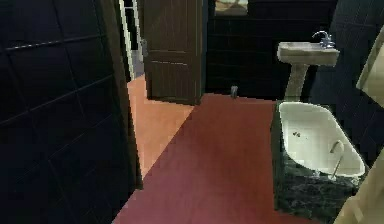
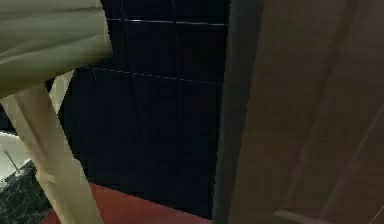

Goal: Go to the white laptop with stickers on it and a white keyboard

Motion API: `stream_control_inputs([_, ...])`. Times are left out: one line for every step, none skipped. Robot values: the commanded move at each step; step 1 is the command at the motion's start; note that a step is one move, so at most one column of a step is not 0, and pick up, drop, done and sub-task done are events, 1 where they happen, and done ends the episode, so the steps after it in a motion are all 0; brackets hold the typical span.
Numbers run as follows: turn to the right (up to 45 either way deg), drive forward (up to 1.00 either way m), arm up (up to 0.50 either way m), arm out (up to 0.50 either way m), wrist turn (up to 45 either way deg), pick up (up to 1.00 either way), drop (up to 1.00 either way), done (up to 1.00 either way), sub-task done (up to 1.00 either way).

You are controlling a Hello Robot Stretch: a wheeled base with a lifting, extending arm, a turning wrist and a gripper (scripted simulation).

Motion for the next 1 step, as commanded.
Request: stream_control_inputs([0.0,1.0,0.0,0.0,0.0,0.0,0.0,0.0,0.0])
